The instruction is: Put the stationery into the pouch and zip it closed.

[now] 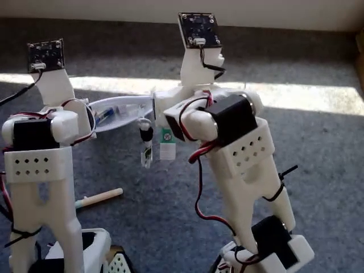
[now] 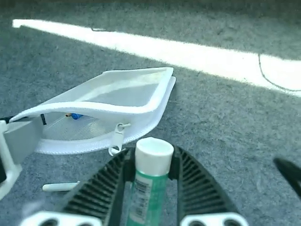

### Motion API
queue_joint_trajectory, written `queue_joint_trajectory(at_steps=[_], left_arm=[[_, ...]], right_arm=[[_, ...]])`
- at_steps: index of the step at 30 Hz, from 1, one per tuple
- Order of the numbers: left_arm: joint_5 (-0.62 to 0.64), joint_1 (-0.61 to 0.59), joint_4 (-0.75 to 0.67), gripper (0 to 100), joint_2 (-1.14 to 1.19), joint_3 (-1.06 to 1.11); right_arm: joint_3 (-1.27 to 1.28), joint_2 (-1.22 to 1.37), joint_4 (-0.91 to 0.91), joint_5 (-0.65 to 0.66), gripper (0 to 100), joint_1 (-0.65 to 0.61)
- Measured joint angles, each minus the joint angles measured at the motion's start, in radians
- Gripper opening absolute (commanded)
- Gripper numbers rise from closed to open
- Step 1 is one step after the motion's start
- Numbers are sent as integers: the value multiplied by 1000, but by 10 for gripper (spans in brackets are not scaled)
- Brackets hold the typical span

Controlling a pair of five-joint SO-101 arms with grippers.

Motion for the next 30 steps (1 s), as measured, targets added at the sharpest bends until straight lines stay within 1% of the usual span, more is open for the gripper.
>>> queue_joint_trajectory(at_steps=[4, 25, 30], left_arm=[[0, 0, 2, 11, 0, 0], [0, 0, 2, 10, 0, 0], [0, 0, 2, 10, 0, 14]], right_arm=[[0, -34, -6, 0, 63, 0], [-2, -71, -321, 0, 63, 0], [-2, -71, -359, 0, 63, 0]])
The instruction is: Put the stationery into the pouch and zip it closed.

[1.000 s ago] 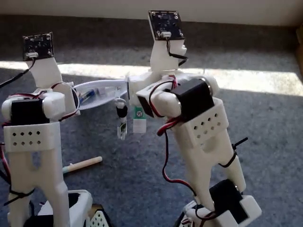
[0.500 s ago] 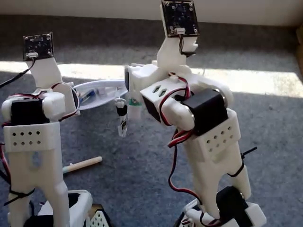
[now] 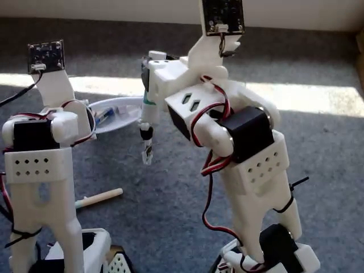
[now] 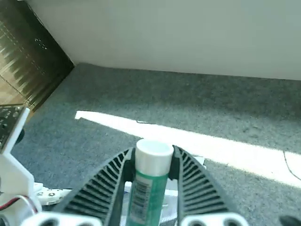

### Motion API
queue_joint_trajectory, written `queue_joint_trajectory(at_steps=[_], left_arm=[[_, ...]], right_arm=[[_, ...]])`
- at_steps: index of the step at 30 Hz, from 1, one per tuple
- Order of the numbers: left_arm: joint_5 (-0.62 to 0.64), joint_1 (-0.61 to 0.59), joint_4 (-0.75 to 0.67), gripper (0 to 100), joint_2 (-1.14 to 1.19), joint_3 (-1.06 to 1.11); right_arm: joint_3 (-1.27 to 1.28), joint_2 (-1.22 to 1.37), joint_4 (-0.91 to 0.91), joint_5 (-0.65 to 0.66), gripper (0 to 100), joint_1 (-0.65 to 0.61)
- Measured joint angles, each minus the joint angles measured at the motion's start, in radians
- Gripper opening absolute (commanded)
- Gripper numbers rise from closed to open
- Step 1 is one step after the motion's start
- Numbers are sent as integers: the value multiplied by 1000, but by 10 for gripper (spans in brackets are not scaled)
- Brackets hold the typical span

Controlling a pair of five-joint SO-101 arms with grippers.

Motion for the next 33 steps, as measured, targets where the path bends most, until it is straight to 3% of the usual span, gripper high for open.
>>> queue_joint_trajectory(at_steps=[9, 21, 33], left_arm=[[0, 0, 0, 11, 0, 0], [0, -14, 0, 11, 0, 0], [0, -29, 0, 11, 0, 0]], right_arm=[[12, 0, -100, 0, 63, 0], [276, 0, -391, 0, 63, -2], [281, 0, -423, 0, 63, -2]])
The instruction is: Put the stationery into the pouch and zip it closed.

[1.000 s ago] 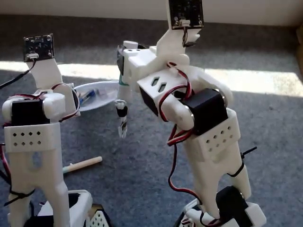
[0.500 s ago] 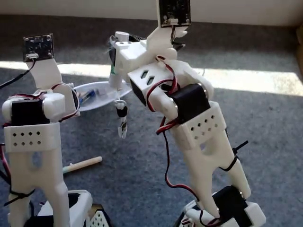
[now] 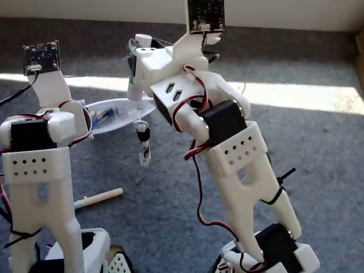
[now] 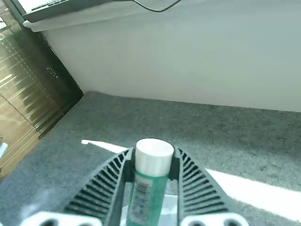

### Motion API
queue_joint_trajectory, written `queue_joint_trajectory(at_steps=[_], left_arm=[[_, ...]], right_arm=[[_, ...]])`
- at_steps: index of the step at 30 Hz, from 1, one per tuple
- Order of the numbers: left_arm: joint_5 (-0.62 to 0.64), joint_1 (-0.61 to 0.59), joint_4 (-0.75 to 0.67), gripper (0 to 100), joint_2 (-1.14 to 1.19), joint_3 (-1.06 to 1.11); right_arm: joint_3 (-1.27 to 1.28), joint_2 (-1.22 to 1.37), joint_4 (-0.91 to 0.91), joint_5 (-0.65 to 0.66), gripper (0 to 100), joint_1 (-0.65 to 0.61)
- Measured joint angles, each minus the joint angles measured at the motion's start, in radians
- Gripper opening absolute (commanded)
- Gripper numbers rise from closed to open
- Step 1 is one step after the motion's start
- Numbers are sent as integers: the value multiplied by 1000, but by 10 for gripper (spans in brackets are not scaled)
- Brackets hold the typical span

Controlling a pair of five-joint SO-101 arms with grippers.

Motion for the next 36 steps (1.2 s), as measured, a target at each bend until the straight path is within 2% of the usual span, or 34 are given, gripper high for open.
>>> queue_joint_trajectory(at_steps=[15, 24, 28, 31, 36], left_arm=[[0, 0, 0, 11, 0, 0], [0, 0, 0, 11, 0, 0], [0, 0, 0, 11, -2, 14], [0, 0, 0, 11, -2, 14], [0, 0, 0, 11, -2, 14]], right_arm=[[0, 0, -89, 0, 63, 0], [23, -31, -77, 0, 63, 0], [109, -129, -77, 74, 63, 0], [215, -189, -160, 138, 63, 0], [463, -238, -420, 183, 63, 0]])
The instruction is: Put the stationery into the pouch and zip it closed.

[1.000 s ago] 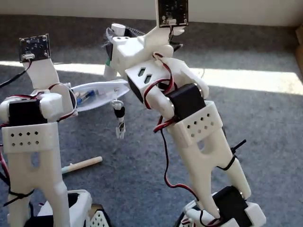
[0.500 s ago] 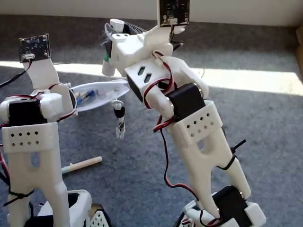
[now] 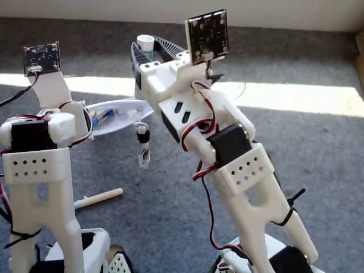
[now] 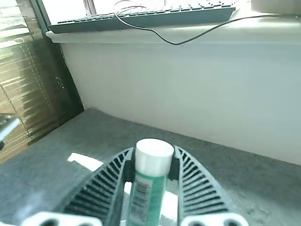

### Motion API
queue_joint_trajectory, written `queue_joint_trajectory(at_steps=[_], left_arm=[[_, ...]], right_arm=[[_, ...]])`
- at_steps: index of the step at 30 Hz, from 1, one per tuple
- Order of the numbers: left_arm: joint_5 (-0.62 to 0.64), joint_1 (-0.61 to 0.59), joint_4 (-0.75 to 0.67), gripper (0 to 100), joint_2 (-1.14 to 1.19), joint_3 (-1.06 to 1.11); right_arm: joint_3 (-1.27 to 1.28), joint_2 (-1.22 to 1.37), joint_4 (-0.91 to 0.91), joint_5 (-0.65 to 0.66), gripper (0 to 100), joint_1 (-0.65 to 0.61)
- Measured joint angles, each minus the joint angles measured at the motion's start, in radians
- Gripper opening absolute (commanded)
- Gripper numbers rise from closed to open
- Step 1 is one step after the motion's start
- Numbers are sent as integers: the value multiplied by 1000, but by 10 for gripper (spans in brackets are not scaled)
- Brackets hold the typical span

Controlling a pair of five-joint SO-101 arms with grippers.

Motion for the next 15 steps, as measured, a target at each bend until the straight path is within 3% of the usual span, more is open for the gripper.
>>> queue_joint_trajectory(at_steps=[7, 15], left_arm=[[0, 0, 0, 11, 0, 0], [0, 0, 0, 11, 0, 0]], right_arm=[[229, -81, -315, 2, 66, 0], [328, -92, -440, 2, 66, -61]])
